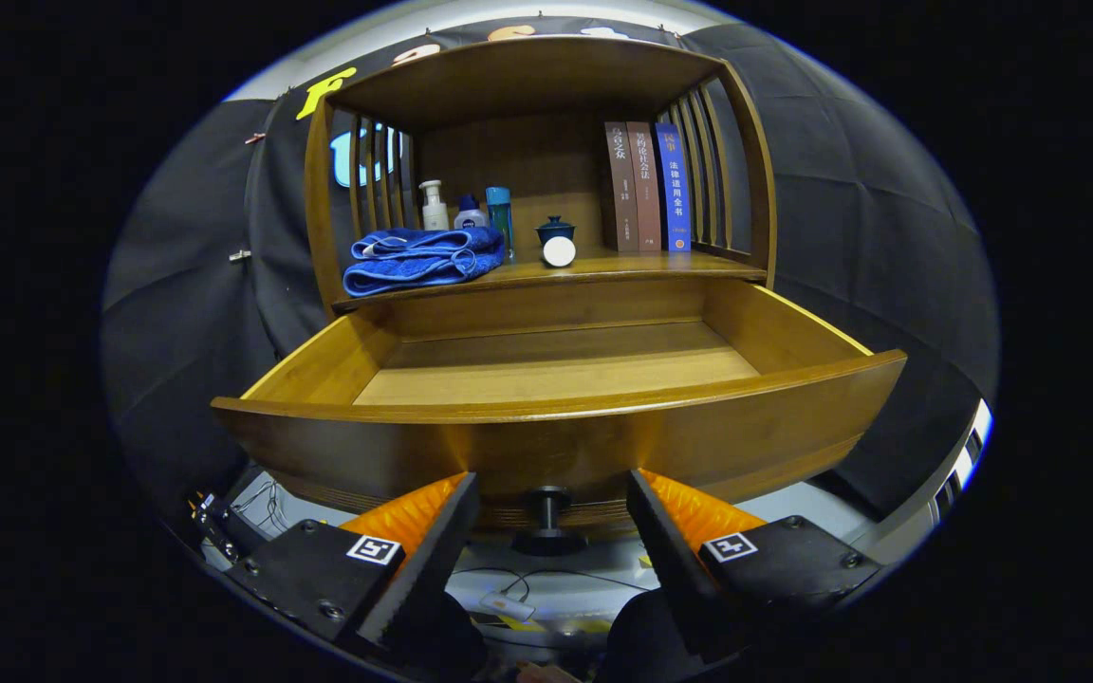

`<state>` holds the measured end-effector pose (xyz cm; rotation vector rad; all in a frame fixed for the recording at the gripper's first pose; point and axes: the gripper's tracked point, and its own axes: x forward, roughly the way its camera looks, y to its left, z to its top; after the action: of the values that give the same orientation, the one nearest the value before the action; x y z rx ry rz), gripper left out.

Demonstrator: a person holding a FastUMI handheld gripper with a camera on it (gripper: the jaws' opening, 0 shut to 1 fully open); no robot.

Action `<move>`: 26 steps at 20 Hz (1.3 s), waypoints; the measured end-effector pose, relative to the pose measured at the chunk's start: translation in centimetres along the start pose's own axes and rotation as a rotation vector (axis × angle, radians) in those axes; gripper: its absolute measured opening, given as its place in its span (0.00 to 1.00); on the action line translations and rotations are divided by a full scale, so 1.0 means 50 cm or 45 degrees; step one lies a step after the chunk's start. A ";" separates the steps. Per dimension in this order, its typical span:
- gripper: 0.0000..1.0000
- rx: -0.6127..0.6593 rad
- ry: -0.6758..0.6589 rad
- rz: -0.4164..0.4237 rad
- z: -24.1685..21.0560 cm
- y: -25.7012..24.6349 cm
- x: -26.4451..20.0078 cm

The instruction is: Pull open the drawer, take out the items inside it, and place them on the countertop above the cabinet.

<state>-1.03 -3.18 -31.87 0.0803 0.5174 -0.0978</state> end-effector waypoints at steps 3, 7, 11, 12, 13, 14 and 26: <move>1.00 -0.001 -0.004 0.004 0.014 -0.001 0.021; 1.00 0.002 -0.015 0.003 0.039 0.003 0.068; 1.00 0.010 -0.060 0.002 0.083 0.009 0.130; 1.00 0.015 -0.042 0.005 0.082 0.009 0.150; 1.00 0.025 -0.048 0.006 0.095 0.011 0.166; 1.00 0.028 -0.048 0.007 0.100 0.013 0.185; 1.00 0.042 -0.074 0.008 0.160 0.015 0.332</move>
<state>17.32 -4.47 -33.14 0.1111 0.4574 -0.1023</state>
